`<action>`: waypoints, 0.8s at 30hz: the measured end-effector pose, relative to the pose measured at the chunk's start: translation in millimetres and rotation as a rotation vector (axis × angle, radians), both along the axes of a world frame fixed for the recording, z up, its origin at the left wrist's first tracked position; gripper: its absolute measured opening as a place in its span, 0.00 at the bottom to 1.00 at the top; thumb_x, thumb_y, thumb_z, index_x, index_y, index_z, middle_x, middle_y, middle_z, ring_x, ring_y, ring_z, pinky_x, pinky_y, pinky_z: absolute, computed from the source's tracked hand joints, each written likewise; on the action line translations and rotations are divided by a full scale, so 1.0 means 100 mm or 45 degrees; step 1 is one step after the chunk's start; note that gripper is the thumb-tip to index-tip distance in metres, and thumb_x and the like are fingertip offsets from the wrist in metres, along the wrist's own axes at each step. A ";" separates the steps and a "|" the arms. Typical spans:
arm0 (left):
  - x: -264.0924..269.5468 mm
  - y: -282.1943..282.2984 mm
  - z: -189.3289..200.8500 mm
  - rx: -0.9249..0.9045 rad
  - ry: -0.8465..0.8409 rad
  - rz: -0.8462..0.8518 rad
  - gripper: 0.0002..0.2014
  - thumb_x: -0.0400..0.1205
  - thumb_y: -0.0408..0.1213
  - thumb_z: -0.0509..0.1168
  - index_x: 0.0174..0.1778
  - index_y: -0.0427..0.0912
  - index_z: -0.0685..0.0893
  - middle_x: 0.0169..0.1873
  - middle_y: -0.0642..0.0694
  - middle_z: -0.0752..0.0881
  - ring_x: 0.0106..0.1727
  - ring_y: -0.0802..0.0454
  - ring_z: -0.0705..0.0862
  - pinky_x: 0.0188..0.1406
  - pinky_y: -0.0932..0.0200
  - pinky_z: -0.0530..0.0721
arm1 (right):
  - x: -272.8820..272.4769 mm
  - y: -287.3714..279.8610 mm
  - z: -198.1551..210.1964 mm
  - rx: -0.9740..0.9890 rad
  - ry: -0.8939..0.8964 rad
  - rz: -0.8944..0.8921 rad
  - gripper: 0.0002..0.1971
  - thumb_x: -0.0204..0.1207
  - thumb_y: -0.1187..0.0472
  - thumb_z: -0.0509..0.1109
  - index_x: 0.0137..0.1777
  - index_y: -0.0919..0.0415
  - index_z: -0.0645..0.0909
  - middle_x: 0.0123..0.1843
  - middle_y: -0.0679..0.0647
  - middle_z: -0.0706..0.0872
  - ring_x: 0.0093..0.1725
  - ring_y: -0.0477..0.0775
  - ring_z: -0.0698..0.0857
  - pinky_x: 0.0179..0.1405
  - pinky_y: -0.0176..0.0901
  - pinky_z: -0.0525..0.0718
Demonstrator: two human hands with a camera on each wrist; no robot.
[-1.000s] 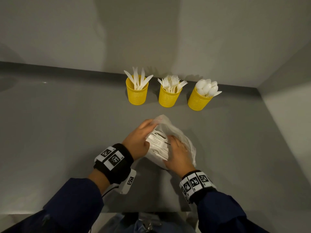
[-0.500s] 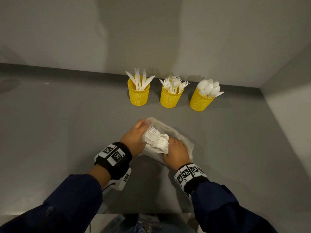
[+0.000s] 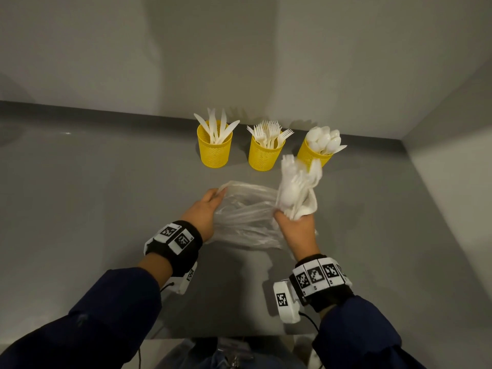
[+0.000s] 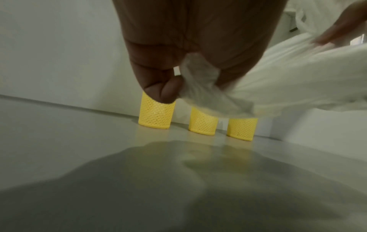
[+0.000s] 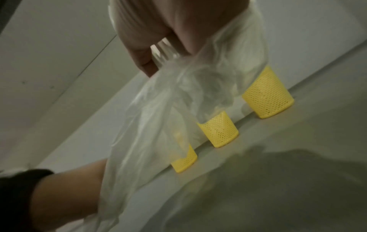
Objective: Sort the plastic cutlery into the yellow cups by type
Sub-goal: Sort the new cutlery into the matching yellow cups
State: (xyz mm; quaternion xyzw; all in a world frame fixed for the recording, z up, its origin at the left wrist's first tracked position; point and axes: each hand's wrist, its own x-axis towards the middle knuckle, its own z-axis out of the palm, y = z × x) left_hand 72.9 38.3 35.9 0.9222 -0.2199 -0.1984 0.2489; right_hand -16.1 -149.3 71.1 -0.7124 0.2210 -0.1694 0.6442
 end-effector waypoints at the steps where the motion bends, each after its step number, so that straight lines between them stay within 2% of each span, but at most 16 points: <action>1: -0.01 -0.02 0.01 -0.018 -0.010 -0.010 0.44 0.72 0.20 0.59 0.80 0.53 0.48 0.79 0.45 0.56 0.69 0.37 0.74 0.68 0.52 0.74 | 0.01 -0.03 -0.01 0.091 0.002 -0.069 0.26 0.70 0.76 0.71 0.67 0.63 0.72 0.53 0.51 0.84 0.52 0.39 0.84 0.52 0.25 0.79; 3: -0.03 -0.06 0.02 -0.068 -0.012 -0.029 0.44 0.72 0.20 0.59 0.80 0.53 0.48 0.79 0.45 0.56 0.69 0.38 0.74 0.68 0.52 0.74 | 0.01 -0.06 -0.03 0.292 0.022 -0.180 0.31 0.67 0.69 0.75 0.71 0.65 0.71 0.59 0.56 0.84 0.58 0.51 0.83 0.59 0.39 0.80; 4: -0.03 -0.08 0.03 -0.075 -0.009 -0.031 0.44 0.71 0.21 0.59 0.80 0.54 0.48 0.79 0.46 0.56 0.69 0.38 0.74 0.69 0.52 0.74 | 0.01 -0.07 -0.03 0.415 0.007 -0.232 0.30 0.65 0.65 0.76 0.68 0.65 0.73 0.57 0.57 0.85 0.55 0.52 0.85 0.57 0.43 0.82; 6: -0.04 -0.07 0.01 -0.061 -0.005 -0.014 0.44 0.71 0.21 0.59 0.80 0.54 0.48 0.78 0.46 0.56 0.66 0.37 0.76 0.66 0.51 0.76 | 0.03 -0.12 0.00 0.664 -0.092 -0.330 0.22 0.64 0.66 0.73 0.59 0.66 0.76 0.46 0.58 0.84 0.41 0.49 0.87 0.44 0.42 0.85; 8: -0.06 -0.02 -0.03 -0.045 0.002 0.013 0.44 0.71 0.21 0.58 0.80 0.55 0.49 0.78 0.46 0.57 0.63 0.37 0.78 0.63 0.50 0.78 | 0.05 -0.22 0.06 0.804 -0.194 -0.344 0.10 0.71 0.71 0.66 0.52 0.67 0.77 0.40 0.57 0.83 0.32 0.48 0.85 0.37 0.43 0.83; 9: -0.07 0.01 -0.04 -0.035 0.002 0.026 0.44 0.71 0.21 0.58 0.80 0.55 0.49 0.78 0.46 0.57 0.62 0.37 0.79 0.62 0.49 0.78 | 0.05 -0.27 0.08 0.845 -0.232 -0.317 0.07 0.74 0.72 0.63 0.51 0.66 0.76 0.38 0.57 0.84 0.29 0.49 0.84 0.35 0.43 0.83; 12: -0.07 0.07 -0.07 -0.016 -0.007 0.081 0.44 0.71 0.20 0.58 0.80 0.54 0.50 0.78 0.46 0.57 0.61 0.37 0.79 0.63 0.49 0.78 | 0.02 -0.32 0.17 0.894 -0.261 -0.218 0.06 0.76 0.70 0.60 0.51 0.66 0.73 0.35 0.56 0.85 0.28 0.51 0.82 0.31 0.42 0.84; 15: -0.02 0.16 -0.09 0.027 -0.021 0.136 0.44 0.72 0.21 0.60 0.80 0.54 0.49 0.78 0.45 0.56 0.62 0.36 0.79 0.65 0.50 0.76 | 0.01 -0.28 0.27 0.974 -0.309 -0.127 0.04 0.76 0.69 0.59 0.41 0.63 0.73 0.31 0.54 0.80 0.29 0.50 0.81 0.35 0.42 0.83; 19: 0.06 0.45 -0.15 0.166 0.059 0.279 0.42 0.73 0.21 0.59 0.80 0.53 0.50 0.79 0.45 0.54 0.64 0.35 0.78 0.67 0.48 0.76 | 0.02 -0.32 0.39 1.026 -0.378 -0.057 0.03 0.75 0.65 0.60 0.41 0.61 0.72 0.29 0.51 0.79 0.29 0.49 0.81 0.39 0.41 0.85; 21: 0.09 0.63 -0.19 0.183 0.099 0.374 0.41 0.73 0.22 0.64 0.79 0.50 0.55 0.78 0.42 0.55 0.69 0.36 0.73 0.72 0.49 0.72 | 0.02 -0.31 0.42 1.008 -0.283 -0.021 0.04 0.76 0.65 0.60 0.40 0.62 0.73 0.28 0.51 0.80 0.29 0.49 0.81 0.38 0.39 0.86; 24: 0.09 0.87 -0.18 0.160 0.157 0.471 0.37 0.70 0.25 0.70 0.74 0.51 0.68 0.77 0.39 0.56 0.72 0.37 0.71 0.75 0.49 0.70 | 0.01 -0.20 0.42 0.934 -0.039 0.062 0.08 0.77 0.68 0.59 0.37 0.63 0.75 0.25 0.52 0.81 0.24 0.48 0.80 0.28 0.36 0.83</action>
